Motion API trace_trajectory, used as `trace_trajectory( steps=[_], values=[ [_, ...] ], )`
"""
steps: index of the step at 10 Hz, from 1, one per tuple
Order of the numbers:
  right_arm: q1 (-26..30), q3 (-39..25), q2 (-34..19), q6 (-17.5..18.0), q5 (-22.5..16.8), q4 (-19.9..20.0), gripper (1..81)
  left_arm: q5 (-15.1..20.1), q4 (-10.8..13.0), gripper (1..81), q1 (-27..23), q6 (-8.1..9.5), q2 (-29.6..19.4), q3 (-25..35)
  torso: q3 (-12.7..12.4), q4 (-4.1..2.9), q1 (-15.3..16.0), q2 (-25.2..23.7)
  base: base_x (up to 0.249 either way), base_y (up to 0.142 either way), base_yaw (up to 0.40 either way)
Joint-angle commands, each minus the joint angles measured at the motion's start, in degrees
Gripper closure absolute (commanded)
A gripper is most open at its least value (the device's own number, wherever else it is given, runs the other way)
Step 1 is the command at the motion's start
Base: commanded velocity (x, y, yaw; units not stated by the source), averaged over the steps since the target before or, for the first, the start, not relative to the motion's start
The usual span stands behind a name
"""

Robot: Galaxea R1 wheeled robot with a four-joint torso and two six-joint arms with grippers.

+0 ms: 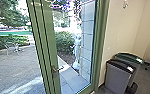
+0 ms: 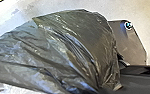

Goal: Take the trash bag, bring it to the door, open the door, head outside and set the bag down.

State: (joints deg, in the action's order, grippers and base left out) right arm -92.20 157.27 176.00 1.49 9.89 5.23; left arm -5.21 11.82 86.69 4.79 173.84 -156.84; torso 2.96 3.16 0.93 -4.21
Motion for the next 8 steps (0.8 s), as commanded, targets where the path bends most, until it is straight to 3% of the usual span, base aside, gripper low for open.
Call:
trace_trajectory(
  steps=[1,4,8],
  values=[
    [2.41,-0.05,-0.01,-0.17,-2.76,-0.57,1.0,2.3,0.66,81.1,-2.7,-0.04,0.2,0.22,0.0,0.0,0.0,0.0,0.155,-0.088,0.0],
    [2.5,-0.05,-0.01,-0.17,-2.77,-0.57,1.0,2.3,0.66,81.1,-2.7,-0.04,0.2,0.22,0.0,0.0,-0.02,0.0,0.155,-0.088,0.0],
    [2.5,-0.05,-0.01,-0.17,-2.76,-0.57,1.0,2.3,0.66,81.1,-2.79,-0.04,0.29,0.22,0.0,0.0,-0.05,0.0,0.155,0.0,0.0]
  ],
)
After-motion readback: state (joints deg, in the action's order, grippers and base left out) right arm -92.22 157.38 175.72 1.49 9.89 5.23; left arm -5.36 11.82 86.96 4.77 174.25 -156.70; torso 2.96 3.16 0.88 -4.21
